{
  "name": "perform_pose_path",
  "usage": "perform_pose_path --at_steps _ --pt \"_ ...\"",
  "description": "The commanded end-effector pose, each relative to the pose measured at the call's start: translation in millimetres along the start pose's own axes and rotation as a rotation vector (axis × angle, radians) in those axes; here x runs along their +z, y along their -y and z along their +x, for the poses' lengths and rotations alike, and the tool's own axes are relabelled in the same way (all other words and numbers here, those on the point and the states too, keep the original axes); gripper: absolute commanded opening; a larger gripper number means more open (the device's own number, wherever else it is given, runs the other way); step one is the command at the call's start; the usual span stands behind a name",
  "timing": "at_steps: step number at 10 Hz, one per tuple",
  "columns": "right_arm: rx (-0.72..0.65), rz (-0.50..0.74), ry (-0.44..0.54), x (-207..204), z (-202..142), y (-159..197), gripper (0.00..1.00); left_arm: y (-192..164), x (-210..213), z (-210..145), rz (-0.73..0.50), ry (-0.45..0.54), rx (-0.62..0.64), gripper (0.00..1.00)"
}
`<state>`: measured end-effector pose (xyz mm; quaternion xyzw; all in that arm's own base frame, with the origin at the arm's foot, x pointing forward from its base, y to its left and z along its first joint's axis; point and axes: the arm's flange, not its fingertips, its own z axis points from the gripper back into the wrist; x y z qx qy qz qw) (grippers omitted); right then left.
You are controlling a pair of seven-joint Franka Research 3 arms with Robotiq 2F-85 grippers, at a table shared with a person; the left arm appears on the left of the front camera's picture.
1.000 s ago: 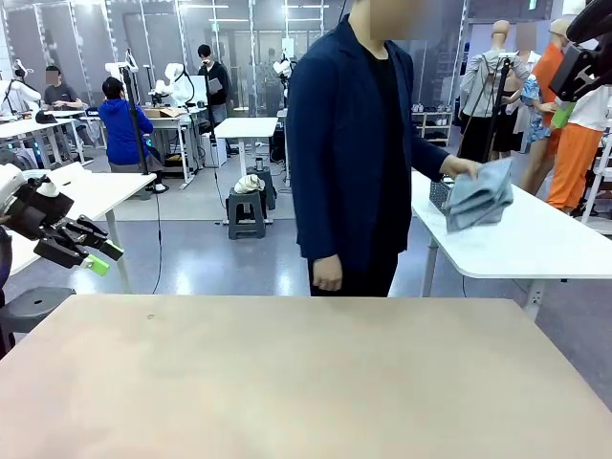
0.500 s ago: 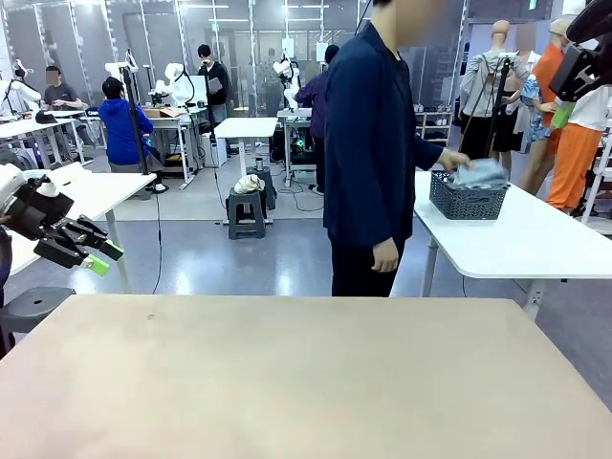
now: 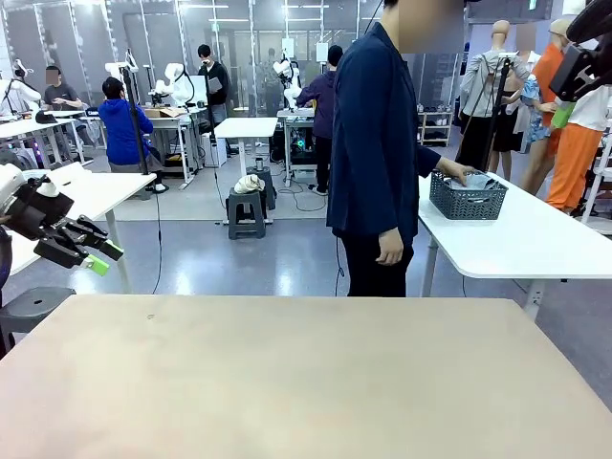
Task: Fold the towels and place them in the basket.
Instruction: Stack the folded Towel with hook on the right side of the table.
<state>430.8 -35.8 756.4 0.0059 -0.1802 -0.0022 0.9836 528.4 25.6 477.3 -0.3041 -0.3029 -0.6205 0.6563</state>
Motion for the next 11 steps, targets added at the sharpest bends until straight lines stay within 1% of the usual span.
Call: perform_pose_path --at_steps 1,11 --pt "0.000 0.001 -0.008 2.2 0.7 -0.1 1.00 0.5 0.7 1.9 0.003 -0.015 0.007 0.68" --pt "0.000 0.001 -0.008 2.2 0.7 -0.1 1.00 0.5 0.7 1.9 0.003 -0.015 0.007 0.68"
